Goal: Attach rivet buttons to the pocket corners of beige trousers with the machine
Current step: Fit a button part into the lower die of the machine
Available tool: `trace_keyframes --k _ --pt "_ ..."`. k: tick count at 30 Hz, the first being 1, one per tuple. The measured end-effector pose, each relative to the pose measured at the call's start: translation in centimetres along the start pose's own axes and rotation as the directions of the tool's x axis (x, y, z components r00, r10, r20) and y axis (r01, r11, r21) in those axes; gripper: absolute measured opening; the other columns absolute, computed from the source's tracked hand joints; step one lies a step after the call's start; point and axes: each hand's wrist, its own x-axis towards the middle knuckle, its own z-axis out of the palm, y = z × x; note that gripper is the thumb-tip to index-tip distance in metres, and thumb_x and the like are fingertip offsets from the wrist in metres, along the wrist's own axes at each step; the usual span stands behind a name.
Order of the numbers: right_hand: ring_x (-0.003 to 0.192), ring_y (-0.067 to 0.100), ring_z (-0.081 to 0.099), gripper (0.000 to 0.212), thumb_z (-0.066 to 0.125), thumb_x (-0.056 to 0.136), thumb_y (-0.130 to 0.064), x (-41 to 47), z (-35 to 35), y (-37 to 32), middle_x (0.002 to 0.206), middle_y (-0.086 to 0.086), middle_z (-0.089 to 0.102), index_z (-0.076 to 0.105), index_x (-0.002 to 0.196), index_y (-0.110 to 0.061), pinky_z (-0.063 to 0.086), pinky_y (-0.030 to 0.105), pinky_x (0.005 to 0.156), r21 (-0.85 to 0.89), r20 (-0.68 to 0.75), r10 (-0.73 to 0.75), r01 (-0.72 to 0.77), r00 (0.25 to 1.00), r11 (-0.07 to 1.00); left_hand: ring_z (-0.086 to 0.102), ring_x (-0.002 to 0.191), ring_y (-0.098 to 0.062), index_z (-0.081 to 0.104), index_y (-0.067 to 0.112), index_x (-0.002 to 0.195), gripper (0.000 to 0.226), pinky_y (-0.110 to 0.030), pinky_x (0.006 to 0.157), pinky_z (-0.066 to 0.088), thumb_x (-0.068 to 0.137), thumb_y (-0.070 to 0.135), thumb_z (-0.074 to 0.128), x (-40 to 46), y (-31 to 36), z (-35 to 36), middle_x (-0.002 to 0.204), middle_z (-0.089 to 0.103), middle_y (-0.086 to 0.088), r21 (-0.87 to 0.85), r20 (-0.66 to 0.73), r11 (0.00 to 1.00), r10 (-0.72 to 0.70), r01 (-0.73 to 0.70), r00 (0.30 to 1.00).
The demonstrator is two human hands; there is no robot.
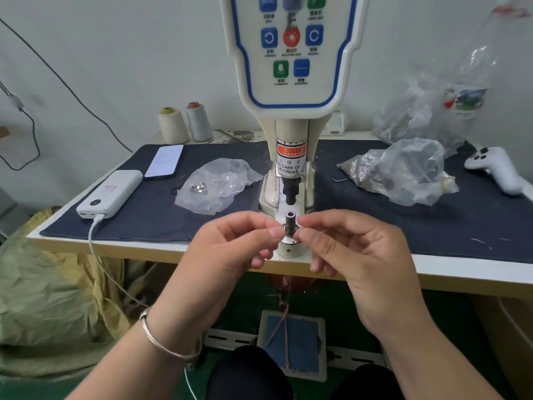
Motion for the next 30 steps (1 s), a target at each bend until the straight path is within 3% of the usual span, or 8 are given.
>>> trace_keyframes --k 3,8,17,20,25,30 --pt "0.056 0.014 0.059 0.018 0.077 0.073 -0.024 -0.4 0.1 -0.4 0.078 0.002 0.071 0.078 0.091 -0.022 0.055 0.028 0.057 -0.108 0.027 -0.06 0.063 0.998 0.992 0.048 0.058 -0.007 0.076 0.016 0.073 0.014 -0.015 0.055 0.044 0.066 0.029 0.078 0.1 -0.8 0.8 0.064 0.056 0.001 -0.132 0.039 0.986 -0.096 0.101 0.995" --pt "0.063 0.017 0.06 0.018 0.079 0.075 -0.018 -0.2 0.1 -0.3 0.084 -0.006 0.07 0.077 0.092 -0.023 0.053 0.03 0.056 -0.336 0.001 -0.169 0.16 0.986 0.928 0.05 0.059 -0.005 0.076 0.015 0.074 0.012 -0.015 0.051 0.042 0.066 0.025 0.077 0.5 -0.9 1.1 0.067 0.055 0.003 -0.276 0.072 0.945 -0.16 0.174 0.984" --pt "0.064 0.017 0.061 0.016 0.078 0.078 -0.013 0.2 0.0 0.1 0.085 -0.007 0.069 0.078 0.093 -0.019 0.051 0.029 0.056 -0.401 0.006 -0.219 0.203 0.976 0.893 0.05 0.058 -0.004 0.075 0.015 0.072 0.007 -0.014 0.049 0.039 0.066 0.019 0.076 0.9 -1.2 1.9 0.066 0.056 0.003 -0.338 0.104 0.915 -0.196 0.22 0.975" --pt "0.064 0.017 0.06 0.013 0.076 0.08 -0.013 0.3 -0.2 0.1 0.084 -0.008 0.068 0.078 0.092 -0.019 0.051 0.03 0.055 -0.404 0.014 -0.217 0.204 0.976 0.892 0.049 0.058 -0.004 0.075 0.015 0.071 0.012 -0.015 0.05 0.039 0.063 0.024 0.077 1.0 -1.2 1.9 0.065 0.055 0.002 -0.317 0.084 0.929 -0.175 0.193 0.981" --pt "0.068 0.016 0.062 0.01 0.07 0.081 -0.029 0.2 -0.3 0.3 0.083 -0.013 0.067 0.075 0.089 -0.025 0.051 0.026 0.054 -0.429 0.038 -0.223 0.218 0.974 0.877 0.047 0.057 -0.006 0.076 0.015 0.072 0.014 -0.013 0.055 0.042 0.067 0.028 0.076 0.9 -1.1 1.5 0.063 0.056 0.003 -0.103 0.008 0.992 -0.073 0.074 0.997" --pt "0.071 0.016 0.063 0.008 0.074 0.081 -0.021 0.0 -0.3 0.7 0.082 -0.013 0.067 0.075 0.088 -0.026 0.051 0.03 0.055 -0.472 0.062 -0.254 0.253 0.965 0.845 0.047 0.057 -0.006 0.076 0.017 0.072 0.014 -0.013 0.057 0.043 0.067 0.03 0.076 0.9 -0.9 1.3 0.062 0.058 0.002 -0.06 0.018 0.994 -0.088 0.089 0.996"
